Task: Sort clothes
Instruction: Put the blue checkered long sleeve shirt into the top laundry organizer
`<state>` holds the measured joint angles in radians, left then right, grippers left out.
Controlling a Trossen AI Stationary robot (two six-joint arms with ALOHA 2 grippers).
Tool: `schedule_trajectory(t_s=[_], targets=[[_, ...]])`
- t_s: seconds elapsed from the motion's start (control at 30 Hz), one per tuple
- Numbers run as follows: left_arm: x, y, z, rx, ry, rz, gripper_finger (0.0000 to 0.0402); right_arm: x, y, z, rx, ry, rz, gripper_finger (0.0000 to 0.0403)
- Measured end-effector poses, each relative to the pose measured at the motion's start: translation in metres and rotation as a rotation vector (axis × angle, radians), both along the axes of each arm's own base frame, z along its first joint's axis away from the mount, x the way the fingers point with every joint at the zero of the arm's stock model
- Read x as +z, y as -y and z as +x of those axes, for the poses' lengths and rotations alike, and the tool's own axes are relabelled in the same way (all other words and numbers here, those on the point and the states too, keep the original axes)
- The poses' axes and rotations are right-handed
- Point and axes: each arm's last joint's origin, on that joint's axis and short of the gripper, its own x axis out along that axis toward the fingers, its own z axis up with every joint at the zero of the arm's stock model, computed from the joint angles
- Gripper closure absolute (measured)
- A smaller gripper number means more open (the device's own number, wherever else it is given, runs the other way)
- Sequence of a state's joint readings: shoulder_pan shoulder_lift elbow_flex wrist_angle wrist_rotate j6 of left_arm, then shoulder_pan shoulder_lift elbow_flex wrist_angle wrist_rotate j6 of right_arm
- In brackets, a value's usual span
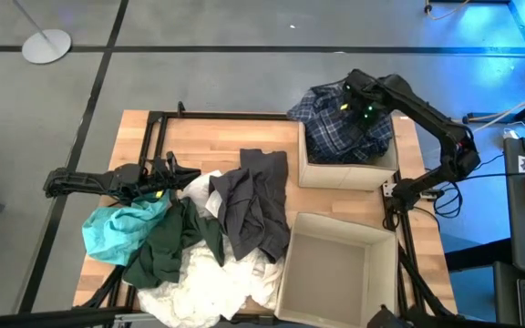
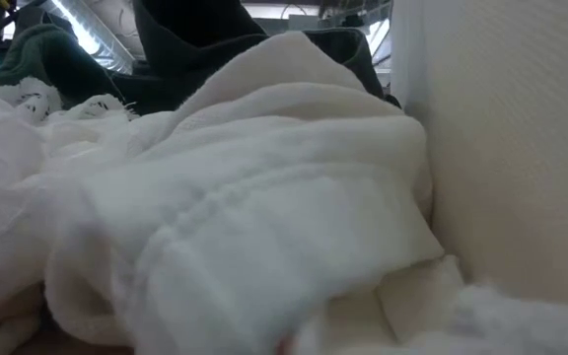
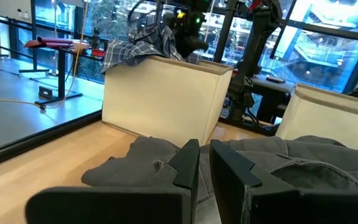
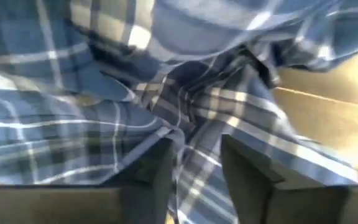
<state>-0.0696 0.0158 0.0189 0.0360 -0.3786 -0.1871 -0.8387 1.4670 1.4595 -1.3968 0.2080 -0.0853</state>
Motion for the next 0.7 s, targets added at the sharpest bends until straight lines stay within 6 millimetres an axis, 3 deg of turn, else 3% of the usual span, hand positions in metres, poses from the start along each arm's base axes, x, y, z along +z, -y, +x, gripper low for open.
schedule_trajectory(t_s=[0.2, 0.4, 0.57, 0.7], targets=[[0.000, 0.000, 0.000, 0.001, 0.000, 0.000, 0.0373, 0.049, -0.005, -0.001, -0.007, 0.161, -0.031, 0.0180], [0.000, 0.000, 0.000, 0.001, -0.001, 0.003, 0.0373, 0.092, -0.005, 0.015, 0.070, 0.434, -0.197, 0.0145], [0.000, 0.000, 0.000, 0.001, -0.001, 0.003, 0.0373, 0.099, -0.003, 0.057, 0.256, 0.623, -0.372, 0.0138], [0.000, 0.000, 0.000, 0.001, -0.002, 0.003, 0.0373, 0.080, -0.001, 0.099, 0.405, 0.673, -0.413, 0.0137]])
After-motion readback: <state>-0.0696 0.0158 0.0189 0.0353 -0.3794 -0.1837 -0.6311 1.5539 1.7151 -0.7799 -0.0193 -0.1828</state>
